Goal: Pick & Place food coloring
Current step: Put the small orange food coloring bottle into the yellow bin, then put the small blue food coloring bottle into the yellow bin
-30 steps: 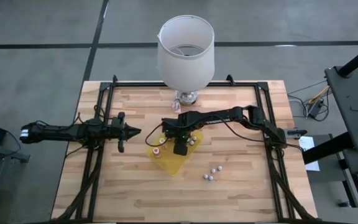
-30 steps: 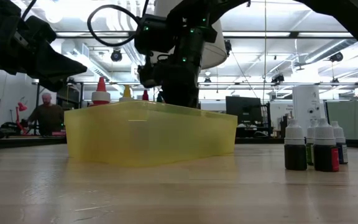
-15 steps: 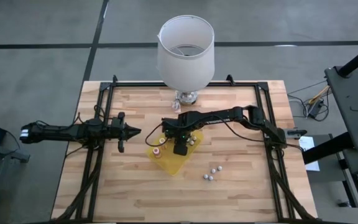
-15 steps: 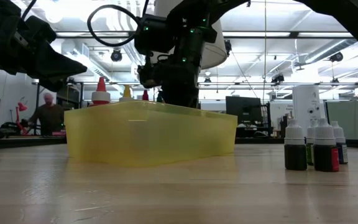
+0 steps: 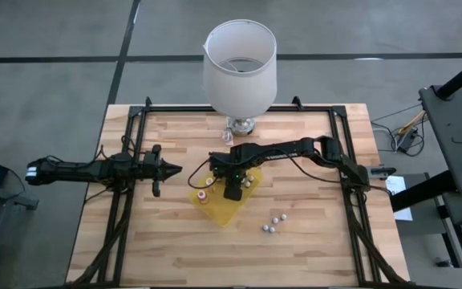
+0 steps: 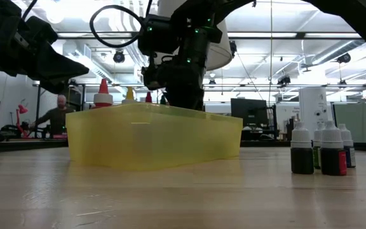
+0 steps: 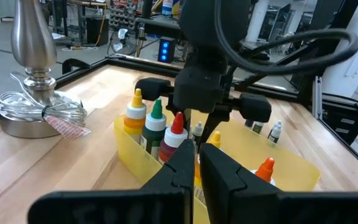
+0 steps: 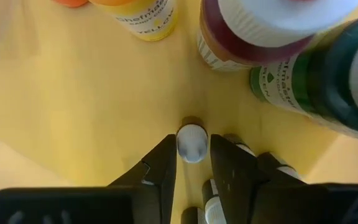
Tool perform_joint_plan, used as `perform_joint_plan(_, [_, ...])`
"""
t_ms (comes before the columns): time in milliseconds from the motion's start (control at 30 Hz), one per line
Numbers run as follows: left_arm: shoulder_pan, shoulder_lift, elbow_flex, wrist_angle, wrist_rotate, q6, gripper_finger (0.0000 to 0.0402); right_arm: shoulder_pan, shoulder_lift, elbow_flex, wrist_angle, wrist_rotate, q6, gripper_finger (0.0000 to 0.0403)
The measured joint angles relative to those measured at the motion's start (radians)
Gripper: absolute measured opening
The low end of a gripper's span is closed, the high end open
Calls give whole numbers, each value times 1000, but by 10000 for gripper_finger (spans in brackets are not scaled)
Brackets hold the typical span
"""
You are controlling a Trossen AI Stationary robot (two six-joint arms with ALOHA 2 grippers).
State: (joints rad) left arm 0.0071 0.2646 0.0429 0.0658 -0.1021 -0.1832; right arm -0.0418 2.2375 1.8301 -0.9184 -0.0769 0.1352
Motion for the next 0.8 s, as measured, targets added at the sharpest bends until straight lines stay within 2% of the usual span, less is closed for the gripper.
perform_joint_plan(367, [0,0,0,0,0,0,0,7,-14,60,-68,-2,3,110])
perform_joint_plan(800, [0,0,0,1,0,0,0,103,-136,60,-83,-2,3,114])
